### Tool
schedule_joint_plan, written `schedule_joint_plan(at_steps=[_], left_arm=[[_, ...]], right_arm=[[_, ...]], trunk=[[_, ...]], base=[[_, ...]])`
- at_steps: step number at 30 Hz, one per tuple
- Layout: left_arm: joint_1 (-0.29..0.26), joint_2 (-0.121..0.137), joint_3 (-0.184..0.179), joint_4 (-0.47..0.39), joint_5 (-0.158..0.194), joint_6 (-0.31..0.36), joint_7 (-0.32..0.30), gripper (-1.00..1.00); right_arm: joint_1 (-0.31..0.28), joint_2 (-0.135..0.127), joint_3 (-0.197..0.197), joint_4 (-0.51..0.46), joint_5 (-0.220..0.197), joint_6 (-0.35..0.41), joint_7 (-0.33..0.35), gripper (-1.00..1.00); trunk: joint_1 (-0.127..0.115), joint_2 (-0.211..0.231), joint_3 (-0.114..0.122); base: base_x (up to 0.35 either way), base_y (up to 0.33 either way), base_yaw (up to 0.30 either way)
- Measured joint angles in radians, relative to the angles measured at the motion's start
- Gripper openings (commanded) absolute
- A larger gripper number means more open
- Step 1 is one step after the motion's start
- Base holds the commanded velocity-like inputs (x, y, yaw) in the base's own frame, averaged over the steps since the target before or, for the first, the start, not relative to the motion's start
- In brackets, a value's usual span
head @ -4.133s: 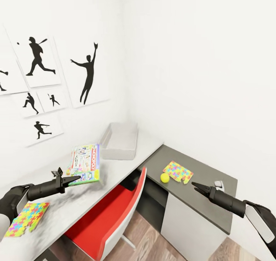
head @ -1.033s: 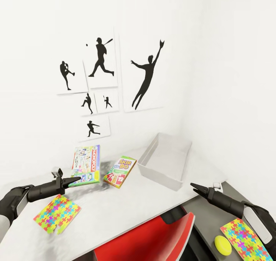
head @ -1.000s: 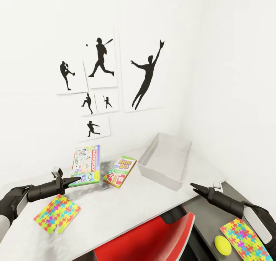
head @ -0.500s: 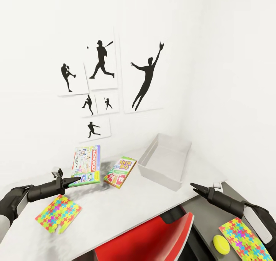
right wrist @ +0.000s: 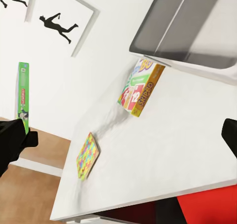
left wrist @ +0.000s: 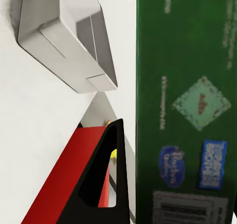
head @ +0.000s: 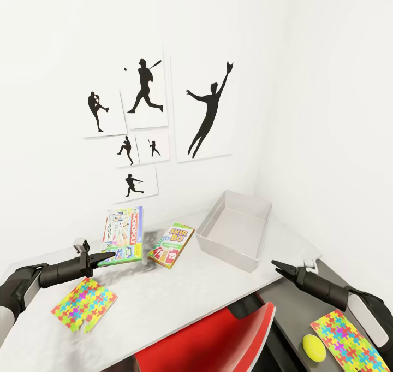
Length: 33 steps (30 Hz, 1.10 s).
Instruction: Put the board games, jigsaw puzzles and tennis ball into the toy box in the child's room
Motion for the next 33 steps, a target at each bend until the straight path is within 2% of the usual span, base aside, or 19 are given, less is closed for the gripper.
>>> schedule_joint_plan(at_steps=[18,21,27,33], left_arm=[[0.000,0.001,0.000,-0.002,0.000,-0.002,0.000,-1.00],[0.000,0.002,0.000,-0.006,0.000,-0.002,0.000,-1.00],[0.000,0.002,-0.001,-0.016,-0.001,-0.003,0.000,-1.00],[0.000,0.002,-0.002,-0.017,-0.001,-0.003,0.000,-1.00]], right_arm=[[0.000,-0.005,-0.001,-0.007,-0.001,-0.013,0.007,1.00],[0.000,-0.005,-0.002,-0.007,0.000,-0.038,0.037,1.00],[0.010,-0.006,-0.005,-0.007,0.002,-0.087,0.162,1.00],[0.016,-0.007,-0.008,-0.007,0.002,-0.114,0.191,1.00]], trunk=[[0.000,0.000,0.006],[0.000,0.000,0.010],[0.000,0.000,0.020],[0.000,0.000,0.030]], base=[[0.000,0.000,0.000],[0.000,0.000,0.000],[0.000,0.000,0.000],[0.000,0.000,0.000]])
